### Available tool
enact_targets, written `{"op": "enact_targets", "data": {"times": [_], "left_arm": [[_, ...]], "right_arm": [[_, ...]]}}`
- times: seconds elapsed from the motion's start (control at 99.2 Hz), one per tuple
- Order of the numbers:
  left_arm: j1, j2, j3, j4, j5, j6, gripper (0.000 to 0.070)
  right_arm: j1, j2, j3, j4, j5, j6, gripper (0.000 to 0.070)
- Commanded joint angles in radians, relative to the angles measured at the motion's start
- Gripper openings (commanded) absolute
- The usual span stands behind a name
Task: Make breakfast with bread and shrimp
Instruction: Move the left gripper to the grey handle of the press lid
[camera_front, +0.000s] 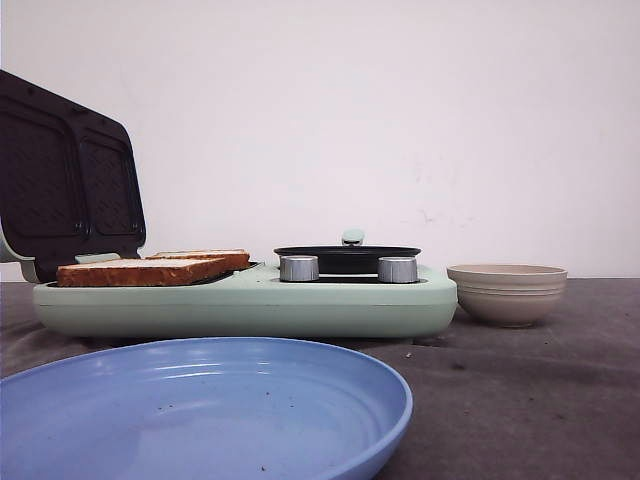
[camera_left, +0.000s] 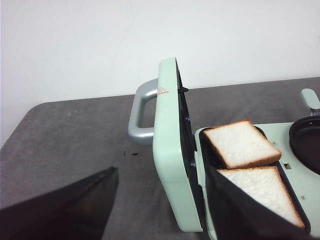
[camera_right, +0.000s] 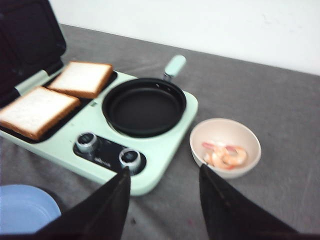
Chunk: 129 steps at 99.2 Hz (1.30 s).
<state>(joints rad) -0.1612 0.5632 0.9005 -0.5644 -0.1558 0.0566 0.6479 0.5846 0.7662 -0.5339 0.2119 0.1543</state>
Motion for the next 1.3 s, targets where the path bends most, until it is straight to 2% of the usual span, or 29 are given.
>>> {"op": "enact_targets", "data": {"times": [0.0, 0.161, 0.423, 0.867, 1.099, 1.21, 1.291], "left_arm": [[-0.001, 0.004, 0.008, 0.01, 0.003, -0.01, 0.0313], [-0.001, 0.004, 0.008, 0.008, 0.003, -0.013, 0.0313], [-0.001, 0.004, 0.008, 0.006, 0.003, -0.109, 0.0314], [0.008, 0.016, 0.008, 0.016, 0.02, -0.428, 0.0315], [0.097, 0.043, 0.008, 0.07, 0.148, -0.579, 0.0322], [0.176, 0.071, 0.008, 0.116, 0.245, -0.659, 0.0365], [0.246, 0.103, 0.008, 0.151, 0.347, -0.725, 0.0367]], "right_arm": [[0.009, -0.026, -0.023, 0.01, 0.004, 0.043, 0.0264], [0.009, -0.081, -0.092, 0.01, 0.005, 0.08, 0.0264], [0.011, -0.083, -0.143, 0.009, -0.005, 0.124, 0.0264], [0.011, -0.084, -0.144, 0.027, -0.005, 0.117, 0.0264], [0.011, -0.084, -0.144, 0.029, -0.005, 0.092, 0.0264], [0.011, -0.084, -0.144, 0.029, -0.005, 0.092, 0.0264], [0.011, -0.084, -0.144, 0.029, -0.005, 0.088, 0.0264]]}}
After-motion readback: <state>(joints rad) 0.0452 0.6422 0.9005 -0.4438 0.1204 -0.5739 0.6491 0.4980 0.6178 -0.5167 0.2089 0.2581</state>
